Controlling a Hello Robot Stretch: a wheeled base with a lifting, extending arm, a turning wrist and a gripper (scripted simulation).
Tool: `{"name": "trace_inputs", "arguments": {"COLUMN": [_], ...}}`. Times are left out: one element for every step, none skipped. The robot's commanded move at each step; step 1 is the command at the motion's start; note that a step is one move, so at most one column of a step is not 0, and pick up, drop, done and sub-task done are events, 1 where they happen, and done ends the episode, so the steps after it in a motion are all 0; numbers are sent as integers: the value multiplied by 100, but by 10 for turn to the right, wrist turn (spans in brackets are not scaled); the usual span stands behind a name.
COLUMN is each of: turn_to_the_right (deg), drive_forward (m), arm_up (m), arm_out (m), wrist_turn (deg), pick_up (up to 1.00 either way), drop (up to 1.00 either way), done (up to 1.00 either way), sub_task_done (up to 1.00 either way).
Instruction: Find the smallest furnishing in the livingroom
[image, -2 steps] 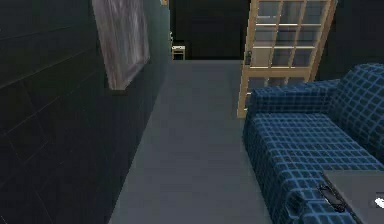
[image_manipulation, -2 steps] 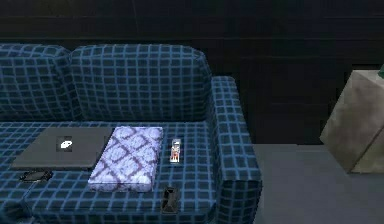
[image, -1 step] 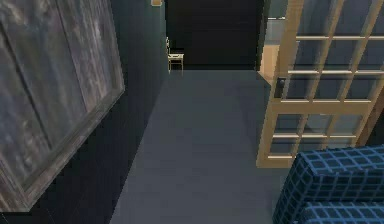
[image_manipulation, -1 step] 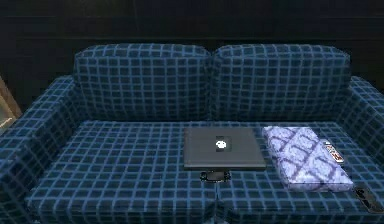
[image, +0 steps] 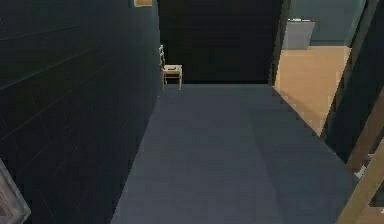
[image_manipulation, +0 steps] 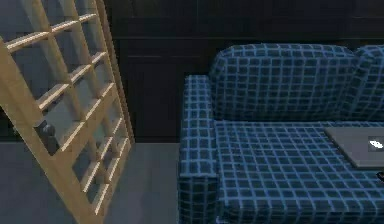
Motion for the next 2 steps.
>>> {"name": "trace_inputs", "arguments": {"turn_to_the_right": [0, 0], "drive_forward": [100, 100], "arm_up": [0, 0], "arm_out": [0, 0], "wrist_turn": [0, 0], "pick_up": [0, 0], "drop": [0, 0], "done": [0, 0], "sub_task_done": [0, 0]}}
